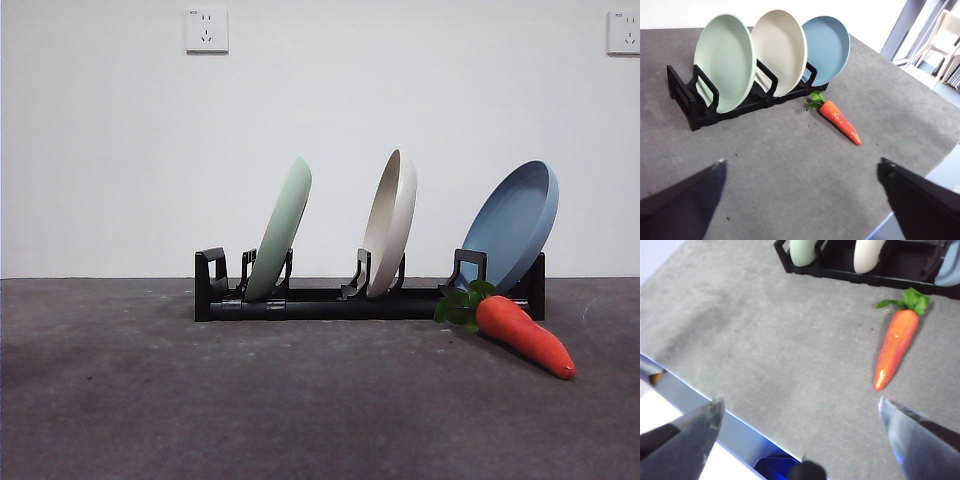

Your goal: Take the green plate from the plate rack,put the plate on the table,take the carrot from the table,put the carrot in the plate

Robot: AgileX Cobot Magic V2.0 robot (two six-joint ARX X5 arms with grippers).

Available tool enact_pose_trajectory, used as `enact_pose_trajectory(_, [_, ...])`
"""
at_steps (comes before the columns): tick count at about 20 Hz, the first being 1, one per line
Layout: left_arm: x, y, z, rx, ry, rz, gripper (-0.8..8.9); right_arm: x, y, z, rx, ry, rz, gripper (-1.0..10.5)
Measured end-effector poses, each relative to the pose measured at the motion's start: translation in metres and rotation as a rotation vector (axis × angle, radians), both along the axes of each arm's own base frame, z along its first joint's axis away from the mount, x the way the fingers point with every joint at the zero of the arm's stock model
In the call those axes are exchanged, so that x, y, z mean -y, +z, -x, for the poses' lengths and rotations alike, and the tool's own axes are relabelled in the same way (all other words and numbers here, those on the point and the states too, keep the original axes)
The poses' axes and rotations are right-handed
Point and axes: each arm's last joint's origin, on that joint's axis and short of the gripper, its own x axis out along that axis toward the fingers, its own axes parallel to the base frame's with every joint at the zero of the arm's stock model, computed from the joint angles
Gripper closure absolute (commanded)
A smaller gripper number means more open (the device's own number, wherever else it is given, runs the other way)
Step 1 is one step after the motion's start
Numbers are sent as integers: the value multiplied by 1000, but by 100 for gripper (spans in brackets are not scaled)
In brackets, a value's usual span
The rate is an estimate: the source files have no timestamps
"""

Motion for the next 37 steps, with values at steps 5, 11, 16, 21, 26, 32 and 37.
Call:
enact_pose_trajectory(5, [11,25,-40,47,-50,14,229,0,0,0,-2,0,0,344])
enact_pose_trajectory(11, [51,44,-118,61,-63,-44,229,0,0,-1,-6,0,0,348])
enact_pose_trajectory(16, [93,44,-185,116,-35,-98,229,0,-1,-3,-13,0,1,348])
enact_pose_trajectory(21, [130,7,-250,75,-48,-130,229,0,-1,-3,-14,0,1,348])
enact_pose_trajectory(26, [149,-43,-287,34,5,-179,229,0,-1,-3,-16,0,1,348])
enact_pose_trajectory(32, [156,-79,-305,4,35,-210,239,0,-1,-3,-16,-1,2,349])
enact_pose_trajectory(37, [162,-89,-305,-20,19,-222,744,-1,-2,-6,-30,0,3,349])
